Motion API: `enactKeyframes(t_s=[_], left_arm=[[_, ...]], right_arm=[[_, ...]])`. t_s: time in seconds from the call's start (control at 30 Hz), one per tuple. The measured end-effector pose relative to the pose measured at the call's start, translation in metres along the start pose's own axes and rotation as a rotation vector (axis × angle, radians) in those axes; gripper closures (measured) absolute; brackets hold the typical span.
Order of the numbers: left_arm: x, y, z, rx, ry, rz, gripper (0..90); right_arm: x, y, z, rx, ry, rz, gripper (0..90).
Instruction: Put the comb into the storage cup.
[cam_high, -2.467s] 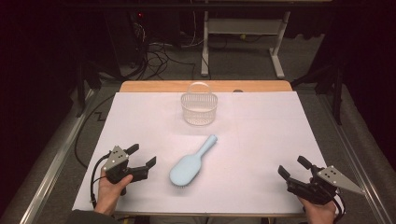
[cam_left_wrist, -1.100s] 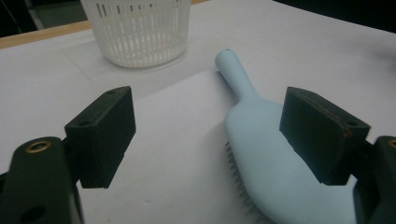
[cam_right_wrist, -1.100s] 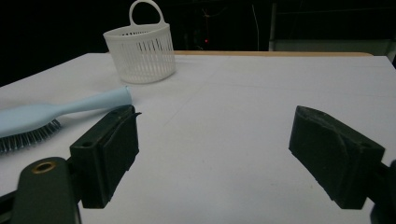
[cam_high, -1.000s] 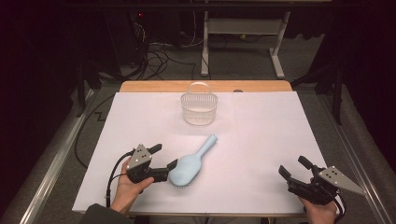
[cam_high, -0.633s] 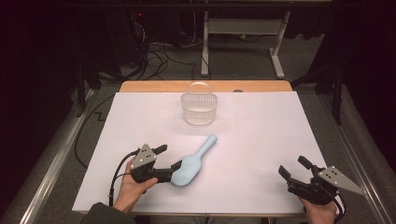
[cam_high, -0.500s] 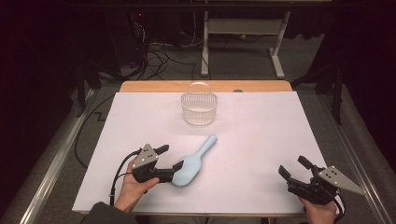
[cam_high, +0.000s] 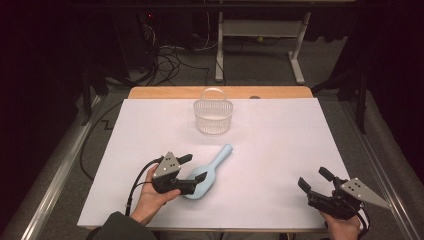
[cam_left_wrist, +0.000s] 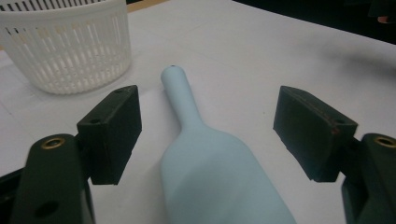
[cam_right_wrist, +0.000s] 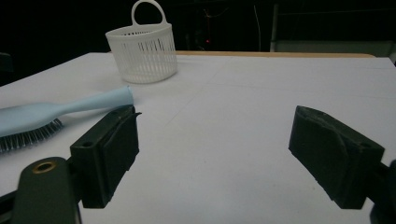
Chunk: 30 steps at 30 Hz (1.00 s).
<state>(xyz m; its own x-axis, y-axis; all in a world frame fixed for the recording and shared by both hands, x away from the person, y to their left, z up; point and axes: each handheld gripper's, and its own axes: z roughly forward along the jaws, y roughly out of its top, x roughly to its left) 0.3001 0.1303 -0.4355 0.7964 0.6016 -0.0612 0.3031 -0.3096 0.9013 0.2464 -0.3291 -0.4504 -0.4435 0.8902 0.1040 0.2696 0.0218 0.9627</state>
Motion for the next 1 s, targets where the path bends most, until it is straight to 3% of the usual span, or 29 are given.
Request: enactKeyframes(t_s=[0.2, 0.43, 0.63, 0.8, 1.0], left_arm=[[-0.005, 0.005, 0.009, 0.015, -0.024, -0.002, 25.7], [-0.008, 0.010, 0.019, 0.036, -0.070, -0.015, 34.8], [-0.010, 0.014, 0.024, 0.054, -0.082, -0.013, 37.7], [-0.011, 0.020, 0.029, 0.086, -0.091, -0.011, 40.3], [-0.010, 0.031, 0.036, 0.159, -0.103, -0.013, 45.1]], right_arm=[[0.000, 0.000, 0.000, -0.001, 0.002, 0.001, 16.7], [0.000, 0.000, 0.000, 0.000, 0.003, 0.005, 16.7], [0.000, 0.000, 0.000, -0.002, 0.005, 0.004, 16.7], [0.000, 0.000, 0.000, -0.002, 0.008, 0.002, 16.7], [0.000, 0.000, 0.000, -0.003, 0.011, 0.004, 16.8]])
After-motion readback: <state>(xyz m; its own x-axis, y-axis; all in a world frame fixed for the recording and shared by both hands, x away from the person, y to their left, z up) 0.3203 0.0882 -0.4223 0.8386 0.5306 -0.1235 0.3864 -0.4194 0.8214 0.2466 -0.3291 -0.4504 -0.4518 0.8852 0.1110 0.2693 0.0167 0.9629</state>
